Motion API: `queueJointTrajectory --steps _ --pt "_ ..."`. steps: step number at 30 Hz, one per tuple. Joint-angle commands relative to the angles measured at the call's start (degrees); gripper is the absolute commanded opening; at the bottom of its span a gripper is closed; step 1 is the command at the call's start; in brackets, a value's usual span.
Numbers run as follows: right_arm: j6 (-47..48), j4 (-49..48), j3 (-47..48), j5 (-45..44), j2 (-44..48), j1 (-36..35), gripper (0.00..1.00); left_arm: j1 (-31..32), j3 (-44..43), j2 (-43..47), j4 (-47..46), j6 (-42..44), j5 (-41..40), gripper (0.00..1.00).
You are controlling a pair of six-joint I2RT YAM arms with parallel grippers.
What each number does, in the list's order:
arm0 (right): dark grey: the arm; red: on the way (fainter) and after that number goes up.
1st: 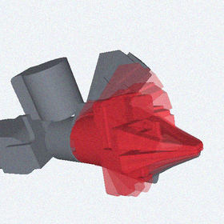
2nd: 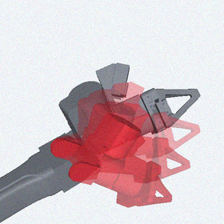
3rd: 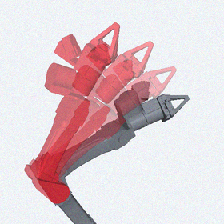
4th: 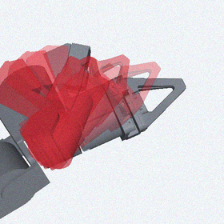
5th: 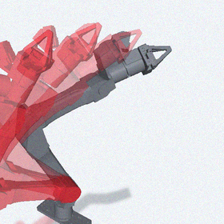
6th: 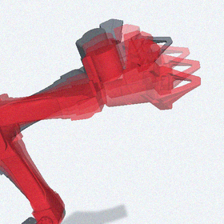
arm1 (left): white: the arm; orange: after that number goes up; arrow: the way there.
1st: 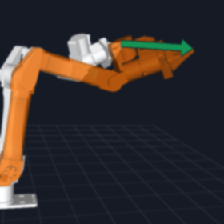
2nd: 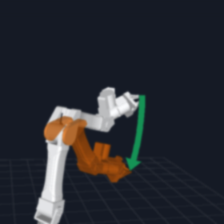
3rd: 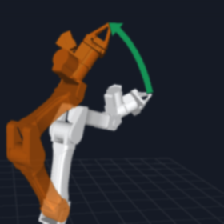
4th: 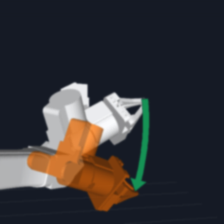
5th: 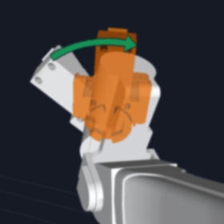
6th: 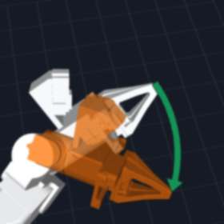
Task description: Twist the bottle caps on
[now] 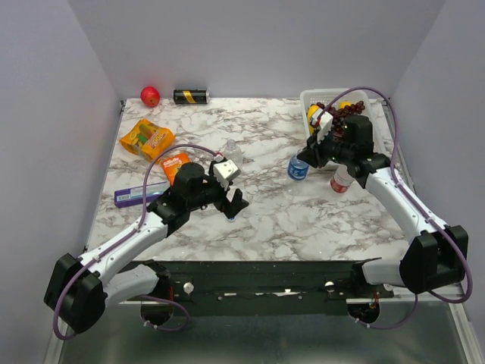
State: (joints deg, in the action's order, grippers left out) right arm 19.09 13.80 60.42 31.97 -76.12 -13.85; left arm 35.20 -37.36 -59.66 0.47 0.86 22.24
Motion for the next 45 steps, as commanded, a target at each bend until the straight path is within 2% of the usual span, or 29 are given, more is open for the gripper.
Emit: queueJointTrajectory --steps 1,6,13,18,22,29,34,45 --pt "0.8 4.0 1.1 1.5 3.4 -0.7 0.10 0.0 0.6 -1.6 -5.5 0.0 2.3 0.99" --pt "-0.2 8.2 4.2 4.1 6.6 -0.7 0.08 0.6 0.5 -2.9 -8.0 -0.3 2.9 0.99" --pt "-8.9 11.8 8.8 16.7 7.2 -1.3 0.07 6.5 0.5 -5.5 -15.1 1.2 3.1 0.99" --pt "-14.4 11.3 11.9 18.6 5.7 -2.5 0.07 11.5 -0.1 -8.5 -19.4 1.8 -6.0 0.99" --pt "-17.1 10.3 12.7 20.3 5.2 -3.1 0.06 12.1 -1.5 -12.5 -23.7 -0.7 -11.2 0.99" --pt "-20.9 8.3 12.4 23.0 4.7 -4.7 0.06 12.1 -5.2 -17.9 -25.1 -0.7 -10.8 0.99" --pt "-22.9 5.6 11.4 22.9 5.0 -6.0 0.06 12.0 -6.7 -20.0 -25.7 -0.6 -7.1 0.99" --pt "-22.6 5.0 11.9 22.2 3.7 -6.7 0.06 12.0 -5.8 -19.4 -24.5 -3.1 -3.4 0.92"
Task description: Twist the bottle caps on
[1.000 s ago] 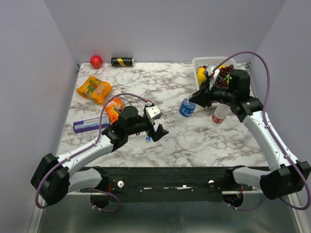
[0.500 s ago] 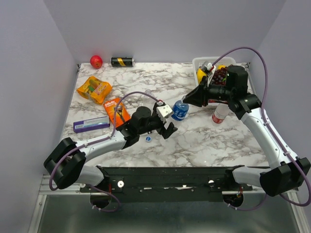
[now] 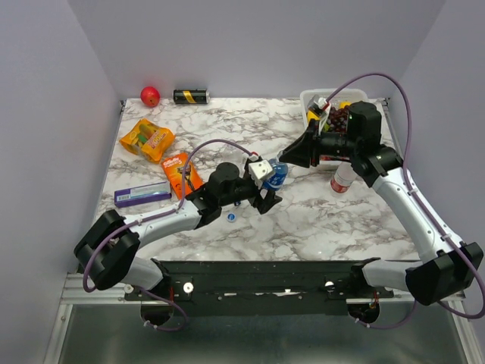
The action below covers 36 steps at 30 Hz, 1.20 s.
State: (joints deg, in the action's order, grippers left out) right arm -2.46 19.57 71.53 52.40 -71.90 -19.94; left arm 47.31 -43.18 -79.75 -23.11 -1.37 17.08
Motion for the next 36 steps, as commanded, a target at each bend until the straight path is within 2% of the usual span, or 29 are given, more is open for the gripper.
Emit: queueJointTrajectory --steps 1,12,15,16,18,19,22,25,26,27,29,31,32,36 --pt "-0.9 -0.8 0.9 1.7 -0.7 -0.6 0.05 -0.1 0.3 1.3 -0.6 -0.8 1.4 0.92" --pt "-0.1 -0.2 2.7 2.2 -1.7 -1.1 0.06 -0.9 2.9 2.8 1.8 -2.5 0.4 0.89" --pt "0.1 -0.1 2.4 2.2 -1.8 -1.8 0.07 -1.4 2.7 2.7 1.7 -1.9 0.8 0.81" --pt "0.0 0.2 2.4 2.4 -1.8 -2.1 0.11 -1.5 2.7 2.7 1.7 -2.0 0.8 0.73" --pt "0.0 0.6 2.7 2.9 -2.1 -2.5 0.19 -2.0 2.8 3.1 1.2 -2.3 0.9 0.67" --pt "0.3 1.3 2.9 3.0 -2.3 -2.7 0.33 -2.5 2.9 3.4 1.1 -2.3 0.9 0.63" --pt "4.4 5.6 6.6 1.4 -2.5 -2.6 0.60 -4.1 2.8 5.6 2.5 -2.2 1.7 0.61" --pt "12.4 13.7 15.7 -3.5 -5.1 -2.5 0.66 -6.9 2.7 10.5 8.9 -1.0 3.2 0.56" --pt "14.1 15.6 18.4 -5.4 -6.1 -2.5 0.66 -9.5 2.7 14.3 13.5 -0.4 4.5 0.54" --pt "16.0 17.2 20.6 -5.6 -7.4 -2.4 0.67 -10.7 3.4 16.6 15.4 0.4 5.1 0.51" --pt "21.3 21.5 25.3 -4.9 -11.0 -2.4 0.66 -13.3 4.4 24.2 19.8 4.3 4.7 0.34" --pt "25.2 24.9 28.3 -4.2 -13.8 -2.7 0.66 -13.5 6.1 29.3 21.8 5.6 1.3 0.09" --pt "27.0 26.4 29.2 -4.5 -15.7 -3.2 0.66 -13.6 6.5 33.6 23.0 5.5 -0.4 0.02" --pt "39.8 34.3 32.9 -10.6 -23.8 -8.7 0.66 -15.8 6.7 40.8 27.7 2.9 -6.5 0.00"
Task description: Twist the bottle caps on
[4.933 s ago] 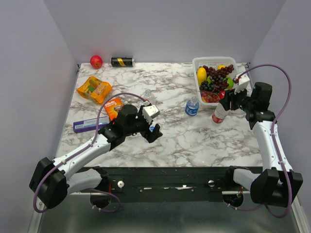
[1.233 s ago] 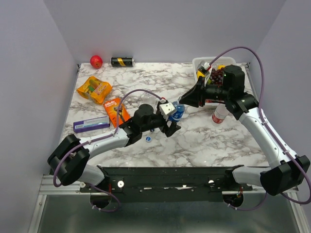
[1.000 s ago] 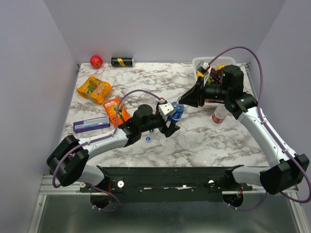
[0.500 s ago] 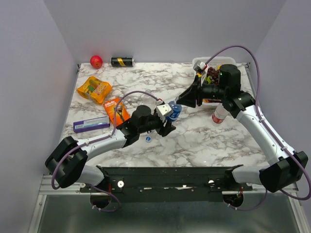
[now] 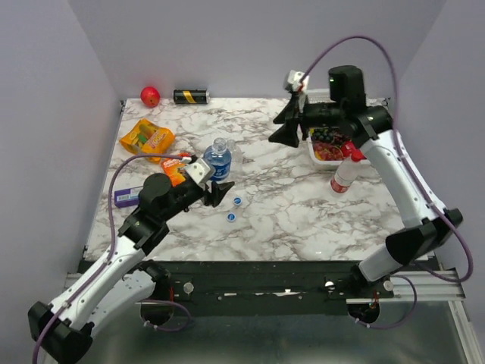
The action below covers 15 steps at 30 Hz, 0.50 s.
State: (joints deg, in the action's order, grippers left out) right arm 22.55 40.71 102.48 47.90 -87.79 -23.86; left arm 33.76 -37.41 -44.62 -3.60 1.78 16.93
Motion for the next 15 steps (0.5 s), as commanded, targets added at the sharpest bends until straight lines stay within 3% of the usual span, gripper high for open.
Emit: queueJointTrajectory --steps 1,9,15 --pt "19.9 15.4 1.9 -6.6 -8.5 -7.3 0.66 -4.0 0.8 6.5 8.9 -1.2 -6.2 0.00" --pt "37.5 11.1 -11.6 -13.2 -9.9 -21.0 0.64 -15.5 -2.7 10.4 11.9 -10.0 -18.1 0.00" --pt "39.7 10.9 -7.5 -15.4 -20.4 -27.2 0.59 -22.3 -4.2 12.9 14.0 -12.4 -14.7 0.00"
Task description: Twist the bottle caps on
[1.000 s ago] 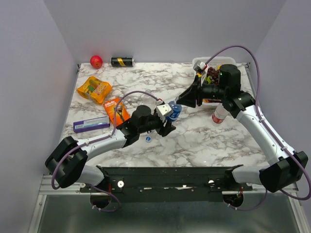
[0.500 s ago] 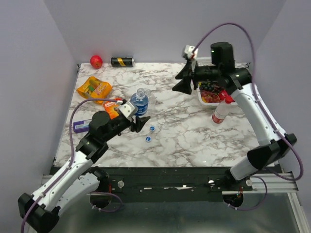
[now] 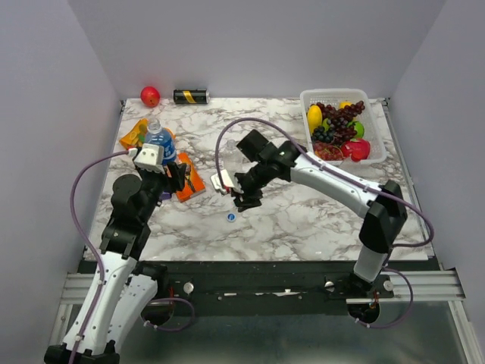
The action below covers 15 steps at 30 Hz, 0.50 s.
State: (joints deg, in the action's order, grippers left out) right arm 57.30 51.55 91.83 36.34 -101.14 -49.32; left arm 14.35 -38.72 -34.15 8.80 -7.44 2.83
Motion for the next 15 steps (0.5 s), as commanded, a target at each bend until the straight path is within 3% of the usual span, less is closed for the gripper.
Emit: queueJointTrajectory --steps 1,15 --pt "5.0 0.0 4.0 -4.2 -8.4 -2.5 0.59 -3.4 -2.9 2.9 1.9 -3.2 -0.4 0.00" --pt "5.1 -0.9 7.8 -10.8 -21.0 -5.2 0.61 -6.4 -1.6 6.2 5.3 -5.0 4.5 0.00"
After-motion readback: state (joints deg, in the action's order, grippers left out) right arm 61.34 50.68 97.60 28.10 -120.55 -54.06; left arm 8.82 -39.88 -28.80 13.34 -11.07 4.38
